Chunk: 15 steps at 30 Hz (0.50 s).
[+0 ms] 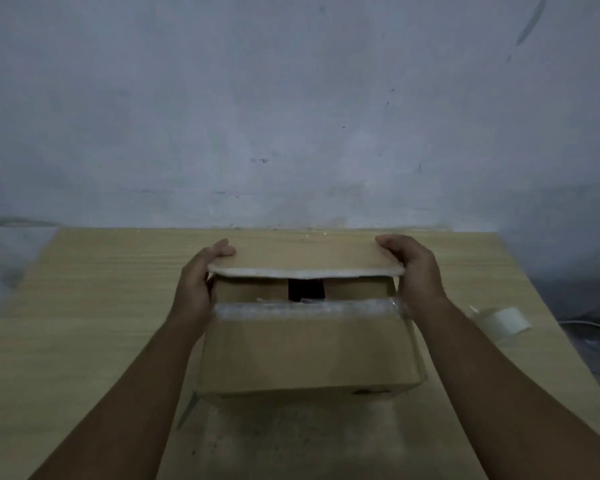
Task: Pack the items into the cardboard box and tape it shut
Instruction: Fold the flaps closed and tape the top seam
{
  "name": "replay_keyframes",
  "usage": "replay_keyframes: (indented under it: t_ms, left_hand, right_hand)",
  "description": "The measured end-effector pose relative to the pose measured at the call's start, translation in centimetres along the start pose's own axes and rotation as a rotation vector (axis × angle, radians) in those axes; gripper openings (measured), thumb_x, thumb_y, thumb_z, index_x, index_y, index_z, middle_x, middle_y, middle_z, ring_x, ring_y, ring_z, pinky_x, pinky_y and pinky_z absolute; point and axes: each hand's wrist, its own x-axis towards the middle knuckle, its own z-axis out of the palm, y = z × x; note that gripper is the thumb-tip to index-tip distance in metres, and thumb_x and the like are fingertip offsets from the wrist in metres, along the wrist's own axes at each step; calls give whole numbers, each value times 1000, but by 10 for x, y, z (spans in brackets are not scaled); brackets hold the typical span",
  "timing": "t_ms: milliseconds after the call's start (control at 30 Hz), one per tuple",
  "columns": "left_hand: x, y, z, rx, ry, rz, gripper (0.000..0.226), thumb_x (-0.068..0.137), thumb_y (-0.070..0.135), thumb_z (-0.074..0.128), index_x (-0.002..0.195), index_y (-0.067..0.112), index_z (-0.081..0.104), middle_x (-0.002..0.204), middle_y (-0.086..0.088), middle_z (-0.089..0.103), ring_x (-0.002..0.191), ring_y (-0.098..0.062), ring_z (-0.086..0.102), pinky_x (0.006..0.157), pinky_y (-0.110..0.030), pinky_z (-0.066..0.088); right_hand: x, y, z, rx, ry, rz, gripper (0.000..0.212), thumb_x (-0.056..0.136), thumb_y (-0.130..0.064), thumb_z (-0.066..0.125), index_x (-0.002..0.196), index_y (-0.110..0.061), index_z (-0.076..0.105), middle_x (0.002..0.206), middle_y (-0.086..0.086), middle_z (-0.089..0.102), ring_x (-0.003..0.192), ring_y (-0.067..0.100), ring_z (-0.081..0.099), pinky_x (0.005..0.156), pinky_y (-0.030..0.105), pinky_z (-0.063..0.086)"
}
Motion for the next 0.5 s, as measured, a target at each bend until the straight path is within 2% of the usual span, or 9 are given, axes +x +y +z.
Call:
replay_keyframes:
  t_ms: [33,100,167,200,267,333,433,500]
  left_hand:
    - [-11,0,-9,48,-38,-15,29,99,23,45,102,5,68,142,6,52,132,-16,45,108,-40,40]
    - [-15,-4,-14,299,-63,38,24,99,15,48,112,13,67,150,12,41,135,-11,40,109,-37,36]
    - [-24,-10,-17,627,-67,130,29,99,17,50,124,26,61,154,13,32,135,-8,36,106,-30,34]
    - [-28,-13,-16,728,-55,170,32,99,20,51,128,29,58,155,11,31,136,-10,36,104,-27,34]
    - [-37,-18,-16,831,-18,240,39,98,25,54,136,27,52,154,2,36,137,-16,40,101,-24,33]
    - [-46,-19,-13,871,40,225,51,97,31,55,144,20,41,149,-5,44,131,-23,47,96,-25,37]
    - [-47,-18,-8,809,135,-61,74,94,46,54,151,10,24,149,-13,41,129,-32,46,97,-35,39]
    - [-45,-20,-7,855,139,-164,73,92,55,51,142,5,39,141,-17,49,123,-34,51,92,-35,41]
  right_hand:
    - [-10,3,0,-162,-5,-71,10,79,-20,63,73,-17,71,79,0,67,84,23,62,81,41,51]
    - [-12,12,-2,-582,-3,-230,8,81,-17,63,80,-20,70,94,1,67,89,20,61,79,31,46]
    - [-21,25,-4,-975,-22,-403,14,84,-16,60,97,-19,65,111,1,55,95,15,53,80,22,38]
    - [-26,33,-5,-1104,-31,-480,20,85,-19,58,105,-18,63,117,2,50,101,16,51,84,23,39]
    - [-36,46,-7,-1284,3,-586,30,89,-25,52,116,-15,59,125,7,48,113,23,50,92,32,43]
    - [-48,55,-5,-1405,54,-634,38,91,-30,47,124,-13,56,130,13,49,122,30,46,98,40,41]
    - [-63,63,-3,-1485,40,-585,45,95,-38,41,134,-17,46,141,14,40,135,29,33,108,44,29]
    - [-68,65,-3,-1467,67,-510,52,94,-47,39,137,-18,39,145,16,35,135,32,30,108,44,31]
